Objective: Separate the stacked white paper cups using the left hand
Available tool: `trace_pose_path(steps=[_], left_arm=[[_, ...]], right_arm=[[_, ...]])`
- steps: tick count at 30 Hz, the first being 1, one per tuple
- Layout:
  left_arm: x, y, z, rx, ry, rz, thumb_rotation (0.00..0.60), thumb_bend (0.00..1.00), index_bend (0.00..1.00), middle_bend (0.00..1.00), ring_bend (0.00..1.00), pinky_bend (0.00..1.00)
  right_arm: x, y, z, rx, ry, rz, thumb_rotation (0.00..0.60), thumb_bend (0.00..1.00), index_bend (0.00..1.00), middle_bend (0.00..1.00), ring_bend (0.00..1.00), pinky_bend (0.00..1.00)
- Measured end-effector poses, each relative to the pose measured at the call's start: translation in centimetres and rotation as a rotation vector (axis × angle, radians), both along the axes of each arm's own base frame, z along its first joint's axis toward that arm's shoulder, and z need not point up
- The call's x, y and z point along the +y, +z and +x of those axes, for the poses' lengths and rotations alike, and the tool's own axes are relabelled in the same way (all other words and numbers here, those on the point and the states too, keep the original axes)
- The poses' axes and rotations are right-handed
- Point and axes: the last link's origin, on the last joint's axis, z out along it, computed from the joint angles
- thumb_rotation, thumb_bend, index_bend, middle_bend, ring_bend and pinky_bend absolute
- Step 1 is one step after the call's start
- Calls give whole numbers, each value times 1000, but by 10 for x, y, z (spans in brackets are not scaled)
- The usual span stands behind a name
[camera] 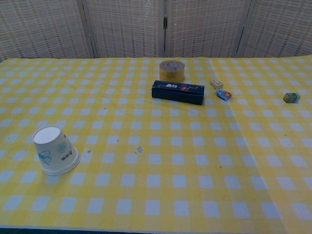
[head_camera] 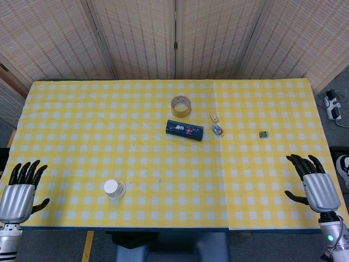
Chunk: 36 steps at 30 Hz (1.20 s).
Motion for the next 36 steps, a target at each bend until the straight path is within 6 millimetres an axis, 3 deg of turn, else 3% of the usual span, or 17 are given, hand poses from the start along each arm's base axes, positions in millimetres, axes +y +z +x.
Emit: trace_pose_path(steps=[16,26,36], left_arm=[[15,-11,13,-80,-83,-111,600,197,190,118,101,15],[42,-32,48,-144,-232,-338,600,211,200,127,119,19],[65,-59,80,-94,-336,-533,600,211,192,133,136,33]], right_arm=[[0,11,4,11,15,-34,600,160,170,158,187,99],[-4,25,9,37,24,-68,600,159,170,153,185,99],[-4,31,9,35,10,-80,600,159,170,150,185,99]])
